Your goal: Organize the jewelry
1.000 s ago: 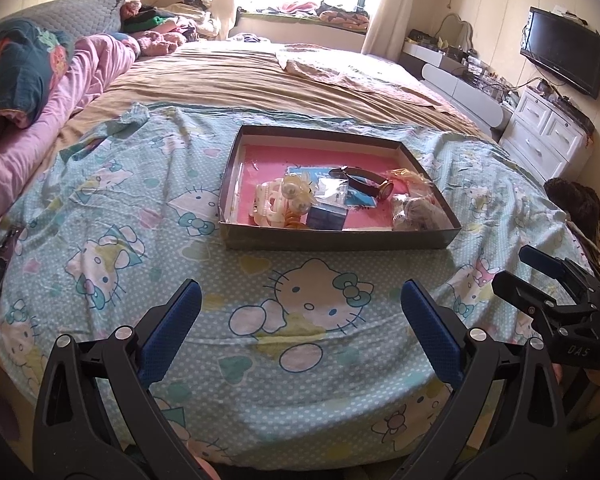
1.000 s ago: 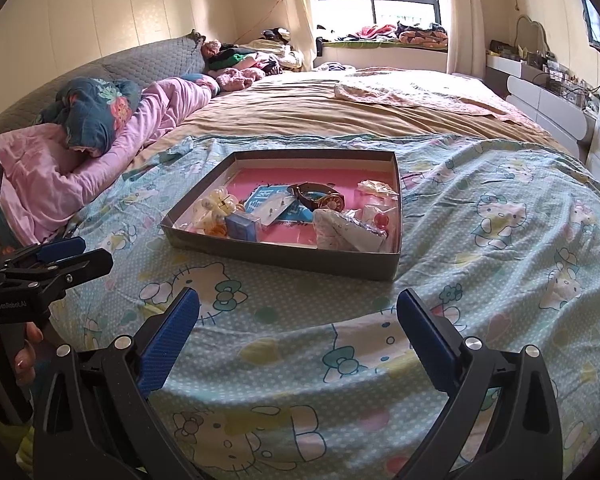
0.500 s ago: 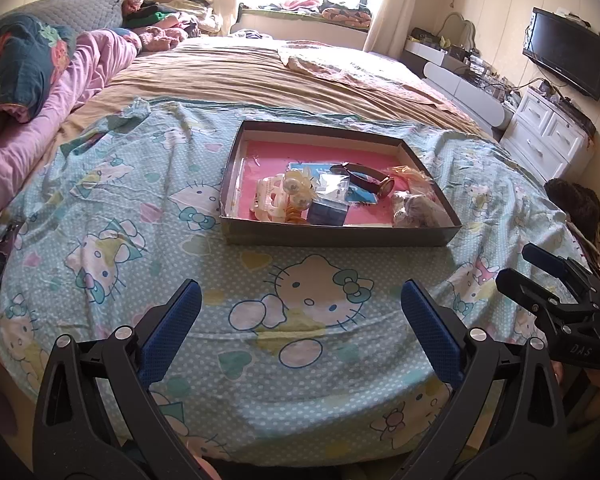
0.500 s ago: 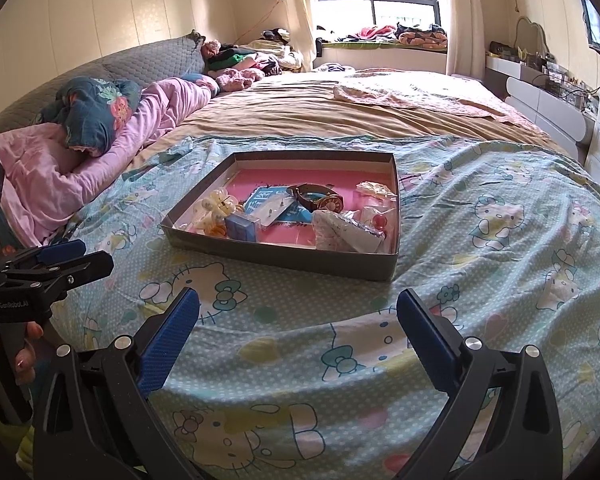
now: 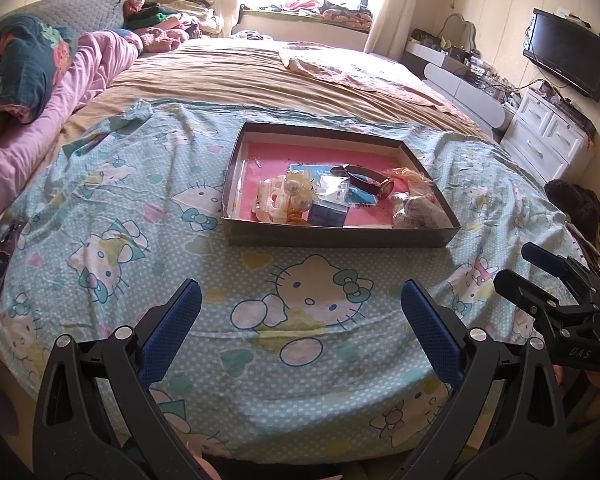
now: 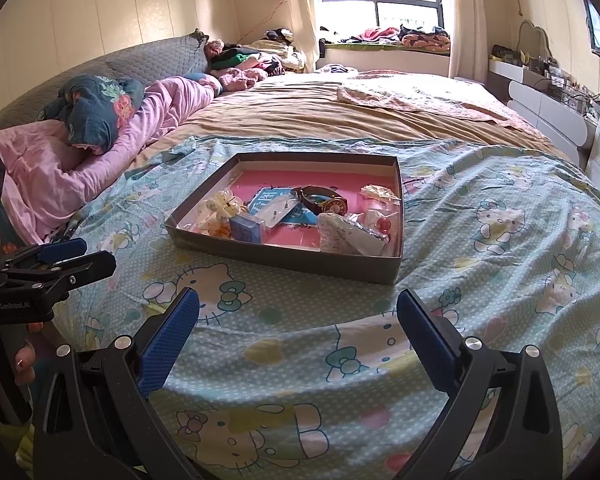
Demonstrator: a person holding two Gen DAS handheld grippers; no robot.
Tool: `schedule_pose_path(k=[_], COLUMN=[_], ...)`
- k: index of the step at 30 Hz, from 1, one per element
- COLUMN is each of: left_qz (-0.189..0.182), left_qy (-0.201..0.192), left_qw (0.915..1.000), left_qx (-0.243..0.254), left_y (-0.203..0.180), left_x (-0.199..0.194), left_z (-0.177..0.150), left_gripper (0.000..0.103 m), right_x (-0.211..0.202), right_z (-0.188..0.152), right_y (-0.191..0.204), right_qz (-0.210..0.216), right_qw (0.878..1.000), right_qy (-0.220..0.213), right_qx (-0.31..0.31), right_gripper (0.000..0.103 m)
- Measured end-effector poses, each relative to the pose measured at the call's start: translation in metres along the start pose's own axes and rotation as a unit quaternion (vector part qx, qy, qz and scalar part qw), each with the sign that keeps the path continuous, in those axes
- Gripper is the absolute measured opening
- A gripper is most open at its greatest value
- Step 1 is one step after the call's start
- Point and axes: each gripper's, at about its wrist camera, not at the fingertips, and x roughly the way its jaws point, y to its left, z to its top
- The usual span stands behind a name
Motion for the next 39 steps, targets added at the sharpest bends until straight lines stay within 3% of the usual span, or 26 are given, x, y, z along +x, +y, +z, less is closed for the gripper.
schedule_pose_path(k=[31,39], left_qz=[-0.005,0.057], left_qy=[0.003,0.013], left_qw=[1.0000,0.9983], left_qx=[0.004,0.004], left_y=[0.000,0.003], left_x=[0.001,0.009], left_z=[-0.003,-0.004], left_gripper=[0.093,0.093], right_x=[0.001,0.007], right_z=[-0.001,-0.003], right_y=[-0.001,-0.009], right_qz=[-0.003,-0.009], right_qw=[1.000,1.000], right_qy=[0.005,0.012], right_qx=[-0.001,0.008], right_gripper=[0.098,0.098])
